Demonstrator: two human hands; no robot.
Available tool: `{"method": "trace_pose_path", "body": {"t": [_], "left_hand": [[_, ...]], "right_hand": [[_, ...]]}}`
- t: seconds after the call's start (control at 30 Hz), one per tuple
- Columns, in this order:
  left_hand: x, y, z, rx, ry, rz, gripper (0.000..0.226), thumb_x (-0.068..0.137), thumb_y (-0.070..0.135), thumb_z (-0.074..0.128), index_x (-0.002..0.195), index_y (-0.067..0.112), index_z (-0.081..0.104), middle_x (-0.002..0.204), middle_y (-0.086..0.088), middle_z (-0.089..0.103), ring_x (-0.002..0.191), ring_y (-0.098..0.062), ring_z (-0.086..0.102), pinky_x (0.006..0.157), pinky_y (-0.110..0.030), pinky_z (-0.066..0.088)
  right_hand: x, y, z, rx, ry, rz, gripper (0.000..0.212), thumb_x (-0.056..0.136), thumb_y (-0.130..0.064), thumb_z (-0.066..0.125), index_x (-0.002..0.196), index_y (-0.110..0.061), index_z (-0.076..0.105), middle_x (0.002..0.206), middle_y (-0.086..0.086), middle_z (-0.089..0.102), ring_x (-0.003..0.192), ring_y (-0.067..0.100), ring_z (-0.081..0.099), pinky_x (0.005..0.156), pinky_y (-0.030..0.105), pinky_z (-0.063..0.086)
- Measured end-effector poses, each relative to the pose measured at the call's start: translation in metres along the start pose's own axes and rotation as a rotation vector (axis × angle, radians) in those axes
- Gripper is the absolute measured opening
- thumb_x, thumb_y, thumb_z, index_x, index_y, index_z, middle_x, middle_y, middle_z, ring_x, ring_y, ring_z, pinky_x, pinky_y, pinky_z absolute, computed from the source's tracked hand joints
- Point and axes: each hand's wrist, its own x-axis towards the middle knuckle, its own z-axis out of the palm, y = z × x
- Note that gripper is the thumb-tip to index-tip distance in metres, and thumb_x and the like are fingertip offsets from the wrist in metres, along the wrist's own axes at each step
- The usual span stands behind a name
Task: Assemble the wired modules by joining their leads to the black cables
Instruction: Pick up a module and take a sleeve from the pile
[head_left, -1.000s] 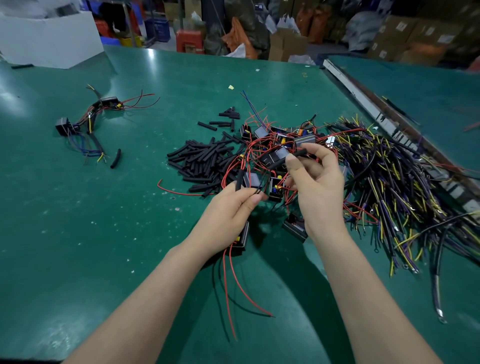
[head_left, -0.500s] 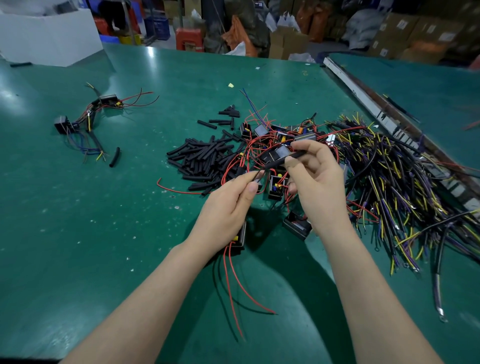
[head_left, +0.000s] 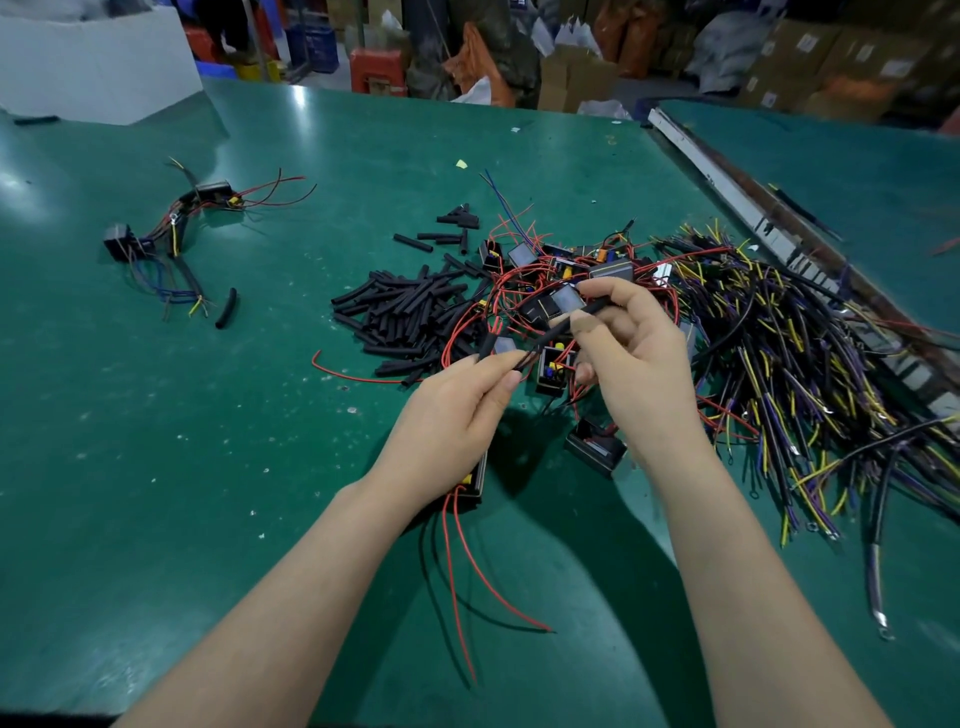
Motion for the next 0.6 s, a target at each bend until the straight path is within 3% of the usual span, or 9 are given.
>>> {"method": "trace_pose_path", "body": {"t": [0.1,0.2,0.27,0.33,0.43,0.6], "left_hand": [[0.001,-0.001,0.000,0.016,-0.008,0.004,0.036,0.096,0.029,0.040,0.121,0.013,0.063,0.085,-0.008,0.063,0.082,-0.022,0.056,0.076,-0.039,0.044],[0.000,-0.002,-0.001,0.007,-0.004,-0.004,0.033,0.098,0.026,0.039,0.113,0.010,0.064,0.093,-0.002,0.066,0.088,-0.020,0.058,0.081,-0.037,0.045],[-0.001,-0.001,0.000,-0.052,0.018,-0.026,0.027,0.100,0.021,0.042,0.108,0.009,0.065,0.088,0.019,0.063,0.083,-0.002,0.054,0.079,-0.022,0.043],[0.000,-0.001,-0.001,-0.102,0.040,-0.085,0.022,0.101,0.017,0.043,0.101,0.010,0.064,0.069,0.033,0.055,0.071,0.012,0.049,0.068,-0.007,0.036],[0.001,0.000,-0.001,-0.153,0.044,-0.153,0.020,0.101,0.019,0.041,0.092,0.021,0.058,0.063,0.035,0.052,0.061,0.010,0.046,0.059,-0.011,0.032],[0.000,0.004,-0.001,-0.219,0.049,-0.176,0.022,0.101,0.023,0.042,0.087,0.031,0.058,0.061,0.030,0.053,0.057,0.006,0.047,0.055,-0.013,0.031]], "right_hand": [[-0.002,-0.001,0.002,-0.041,-0.028,-0.064,0.022,0.093,-0.015,0.055,0.103,-0.034,0.056,0.073,-0.014,0.063,0.055,0.011,0.051,0.058,0.023,0.044],[-0.001,-0.002,-0.001,-0.007,-0.106,-0.026,0.024,0.095,-0.010,0.054,0.105,-0.032,0.056,0.076,-0.011,0.066,0.048,0.008,0.047,0.053,0.019,0.044],[0.000,-0.003,-0.003,-0.022,-0.110,-0.022,0.024,0.095,-0.009,0.055,0.105,-0.030,0.057,0.073,-0.012,0.065,0.049,0.008,0.048,0.053,0.019,0.044],[-0.003,-0.003,0.000,-0.009,-0.086,-0.070,0.023,0.095,-0.009,0.057,0.104,-0.030,0.057,0.072,-0.011,0.063,0.052,0.009,0.050,0.056,0.019,0.044],[-0.007,-0.003,0.007,0.000,-0.087,-0.112,0.022,0.095,-0.012,0.058,0.104,-0.031,0.056,0.074,-0.008,0.060,0.054,0.009,0.052,0.056,0.018,0.044],[-0.008,0.001,0.011,-0.154,0.073,-0.181,0.024,0.093,-0.018,0.061,0.099,-0.040,0.053,0.076,-0.010,0.061,0.067,0.006,0.057,0.068,0.028,0.048]]}}
